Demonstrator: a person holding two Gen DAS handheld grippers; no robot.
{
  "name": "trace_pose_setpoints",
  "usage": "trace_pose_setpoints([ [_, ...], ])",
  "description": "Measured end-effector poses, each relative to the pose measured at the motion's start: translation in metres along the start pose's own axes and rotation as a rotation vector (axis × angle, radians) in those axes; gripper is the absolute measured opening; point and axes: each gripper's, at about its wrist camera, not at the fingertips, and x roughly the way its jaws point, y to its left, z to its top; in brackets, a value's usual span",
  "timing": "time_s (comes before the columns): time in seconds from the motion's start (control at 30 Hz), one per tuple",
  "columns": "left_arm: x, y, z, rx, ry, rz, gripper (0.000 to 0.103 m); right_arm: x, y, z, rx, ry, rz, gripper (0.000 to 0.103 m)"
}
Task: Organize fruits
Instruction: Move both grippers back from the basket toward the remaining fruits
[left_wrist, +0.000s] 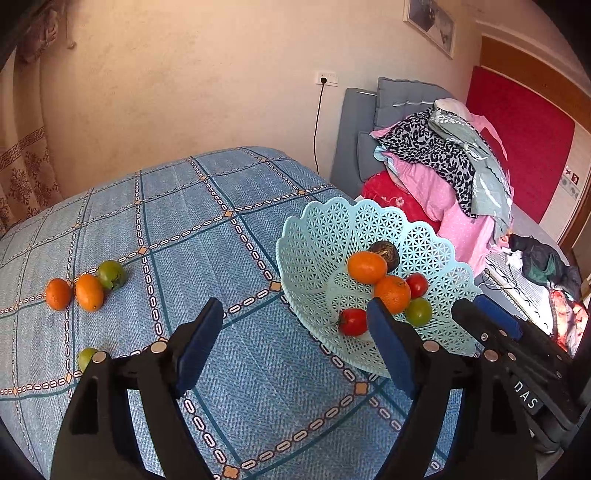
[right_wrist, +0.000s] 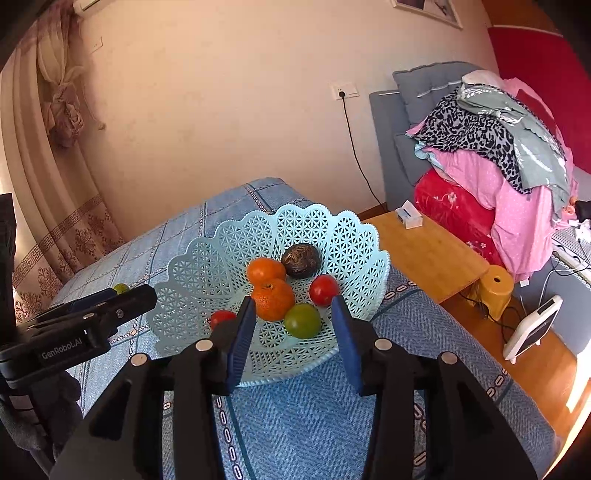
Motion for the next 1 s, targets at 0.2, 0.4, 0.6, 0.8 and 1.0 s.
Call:
trace_pose_setpoints([
  [0.2, -0.006, 0.013, -0.002, -0.024, -0.008, 0.017, 0.081, -0.003, 0.012, -0.001, -0.028, -0.007, 0.006, 0.043],
  [0.4, -0.012, 0.028, -0.004, -0.048, -0.015, 0.047, 0.083, -0.003, 0.026, -0.002, -0.055, -0.008, 0.024, 0.054],
  [0.6, -0.019, 0.051, -0.006, -0.088, -0.026, 0.091, 0.094, -0.002, 0.044, -0.005, -0.086, 0.001, 0.05, 0.056],
  [0.8, -0.026, 0.08, -0.012, -0.135, -0.031, 0.14, 0.094, 0.0, 0.066, -0.011, -0.127, 0.017, 0.091, 0.056],
  [1.0, -0.029, 0.106, -0.021, -0.14, -0.028, 0.241, 0.094, 0.002, 0.088, -0.017, -0.17, 0.035, 0.133, 0.056],
])
